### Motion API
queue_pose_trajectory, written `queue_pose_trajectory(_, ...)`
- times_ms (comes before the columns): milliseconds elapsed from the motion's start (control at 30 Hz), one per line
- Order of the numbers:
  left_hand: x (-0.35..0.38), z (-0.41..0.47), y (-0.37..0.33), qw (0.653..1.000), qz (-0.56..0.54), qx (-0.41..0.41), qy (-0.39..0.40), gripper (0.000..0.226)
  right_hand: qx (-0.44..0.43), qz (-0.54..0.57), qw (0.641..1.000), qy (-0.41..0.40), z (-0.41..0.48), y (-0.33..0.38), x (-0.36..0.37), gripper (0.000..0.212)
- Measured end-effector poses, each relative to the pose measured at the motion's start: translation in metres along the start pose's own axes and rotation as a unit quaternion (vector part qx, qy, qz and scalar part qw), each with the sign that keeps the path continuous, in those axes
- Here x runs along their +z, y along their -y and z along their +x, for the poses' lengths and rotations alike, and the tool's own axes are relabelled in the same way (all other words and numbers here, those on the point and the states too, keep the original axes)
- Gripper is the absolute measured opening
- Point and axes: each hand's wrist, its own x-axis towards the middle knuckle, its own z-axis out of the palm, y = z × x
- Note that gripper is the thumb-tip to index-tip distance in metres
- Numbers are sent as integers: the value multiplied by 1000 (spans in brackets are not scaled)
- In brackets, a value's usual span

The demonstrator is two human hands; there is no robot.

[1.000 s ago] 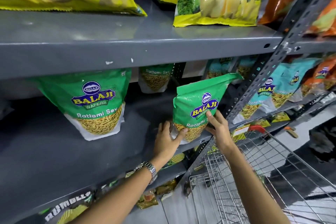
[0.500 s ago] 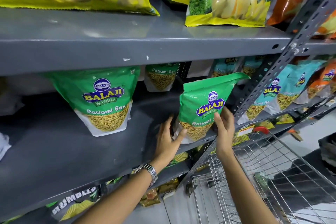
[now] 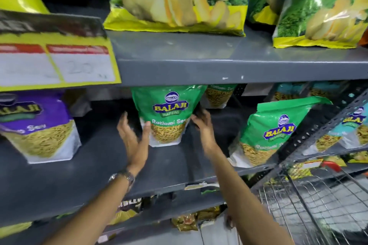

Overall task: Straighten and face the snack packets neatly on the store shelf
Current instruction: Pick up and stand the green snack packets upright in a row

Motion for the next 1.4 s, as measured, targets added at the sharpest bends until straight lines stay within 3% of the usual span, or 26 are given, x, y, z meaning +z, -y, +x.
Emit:
queue_pose_trajectory(67,-8,14,-4,995,-14,-66,71,86,29,5,999,33,12,4,3,43)
queue_pose_trajectory(167,-11,20,-12,976,-50,-103,187,44,76,-42,993,81,19,2,2,30)
queue_pose_trajectory(233,-11,19,-16,969,-58,-105,214,31,85,-72,989,93,19,0,1,15)
queue_pose_trajectory(400,-17,19,-16,968,-41,-116,219,32,67,-88,989,94,7,0,2,14)
queue_pose_trajectory(533,-22,5,-17,965,-39,-116,232,57,64,-91,991,77,-5,0,-4,16)
queue_pose_trajectory(767,-26,-24,-23,959,-26,-131,249,77,63,-110,990,64,-35,8,-20,16)
queue_pose_trajectory(1133,-29,-64,-32,962,-48,-146,225,75,66,-105,991,47,-80,16,-33,13)
queue_pose_trajectory(1267,-31,-74,-36,965,-50,-143,216,51,61,-76,995,27,-93,22,-30,38)
queue_pose_trajectory(1400,-32,-77,-35,964,-53,-139,221,64,65,-78,995,24,-98,20,-31,44)
